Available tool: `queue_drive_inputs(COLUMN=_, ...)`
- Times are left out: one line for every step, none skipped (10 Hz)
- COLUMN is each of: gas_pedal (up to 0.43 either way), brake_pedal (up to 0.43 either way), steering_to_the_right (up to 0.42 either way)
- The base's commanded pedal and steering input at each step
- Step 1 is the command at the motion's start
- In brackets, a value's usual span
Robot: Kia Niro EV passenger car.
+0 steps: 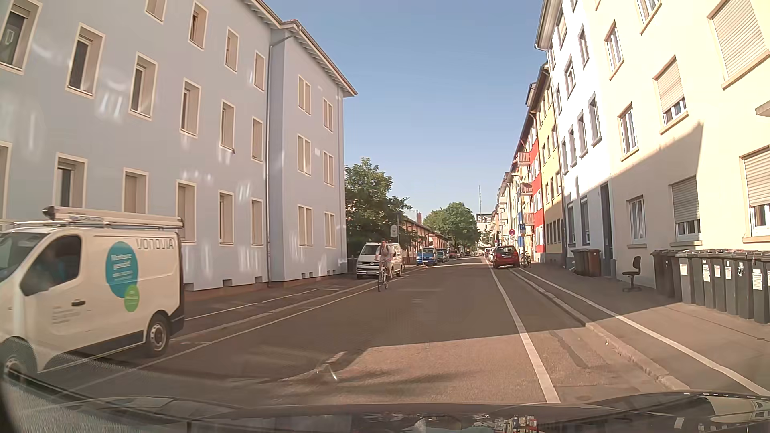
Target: Follow the waypoints while adhering to traffic rules and regulations
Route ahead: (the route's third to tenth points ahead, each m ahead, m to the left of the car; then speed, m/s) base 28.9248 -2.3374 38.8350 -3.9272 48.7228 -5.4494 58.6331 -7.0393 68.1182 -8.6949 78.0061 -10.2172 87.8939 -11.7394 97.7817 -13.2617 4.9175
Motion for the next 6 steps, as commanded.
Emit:
queue_drive_inputs(gas_pedal=0.240, brake_pedal=0.000, steering_to_the_right=0.161)
queue_drive_inputs(gas_pedal=0.240, brake_pedal=0.000, steering_to_the_right=0.141)
queue_drive_inputs(gas_pedal=0.240, brake_pedal=0.000, steering_to_the_right=0.111)
queue_drive_inputs(gas_pedal=0.240, brake_pedal=0.000, steering_to_the_right=0.088)
queue_drive_inputs(gas_pedal=0.240, brake_pedal=0.000, steering_to_the_right=0.077)
queue_drive_inputs(gas_pedal=0.240, brake_pedal=0.000, steering_to_the_right=0.067)
